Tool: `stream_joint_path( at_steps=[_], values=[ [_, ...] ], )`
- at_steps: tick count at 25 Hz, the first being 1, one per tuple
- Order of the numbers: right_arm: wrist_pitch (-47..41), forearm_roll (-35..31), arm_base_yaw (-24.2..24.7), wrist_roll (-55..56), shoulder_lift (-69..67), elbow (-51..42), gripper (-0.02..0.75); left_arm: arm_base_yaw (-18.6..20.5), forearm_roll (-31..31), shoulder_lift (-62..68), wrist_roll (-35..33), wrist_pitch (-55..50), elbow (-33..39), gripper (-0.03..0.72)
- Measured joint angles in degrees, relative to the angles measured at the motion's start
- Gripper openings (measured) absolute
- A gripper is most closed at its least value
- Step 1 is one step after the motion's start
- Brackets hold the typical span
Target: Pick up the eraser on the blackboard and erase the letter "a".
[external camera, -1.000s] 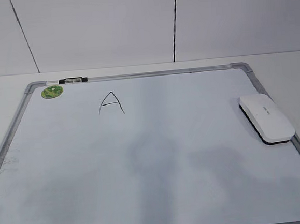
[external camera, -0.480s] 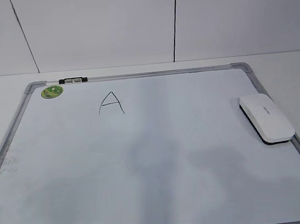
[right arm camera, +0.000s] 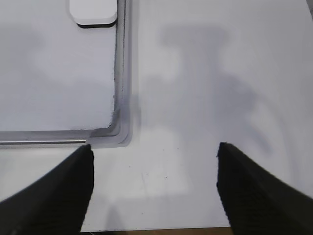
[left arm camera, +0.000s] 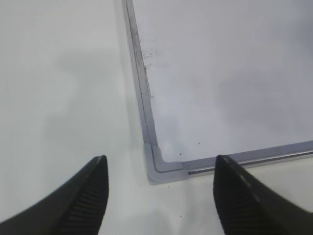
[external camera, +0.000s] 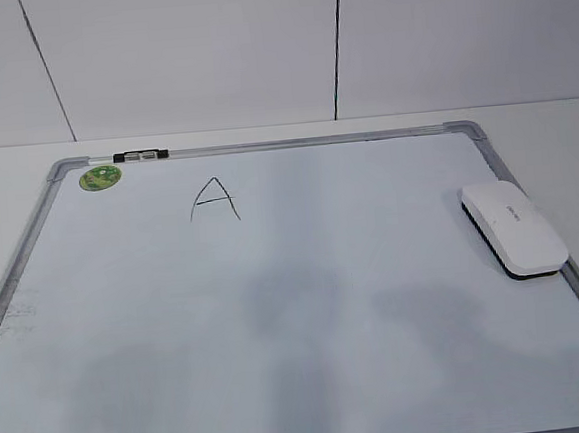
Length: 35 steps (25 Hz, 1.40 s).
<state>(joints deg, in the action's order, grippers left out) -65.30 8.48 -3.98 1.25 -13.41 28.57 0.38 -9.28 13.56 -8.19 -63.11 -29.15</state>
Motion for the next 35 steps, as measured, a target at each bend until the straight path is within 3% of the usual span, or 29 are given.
stream_joint_path(
  at_steps=[5,11,35],
  values=[
    [0.0,0.1,3.4,0.0,2.9,0.0,0.593,0.0,0.0,-6.7,0.0,-0.1,0.0,0.498],
    [0.0,0.1,3.7,0.0,9.9,0.0,0.593,0.0,0.0,-12.7,0.0,-0.2,0.0,0.497],
    [-0.1,0.2,3.7,0.0,14.4,0.0,0.593,0.0,-0.1,-12.9,0.0,-0.4,0.0,0.497]
  ],
)
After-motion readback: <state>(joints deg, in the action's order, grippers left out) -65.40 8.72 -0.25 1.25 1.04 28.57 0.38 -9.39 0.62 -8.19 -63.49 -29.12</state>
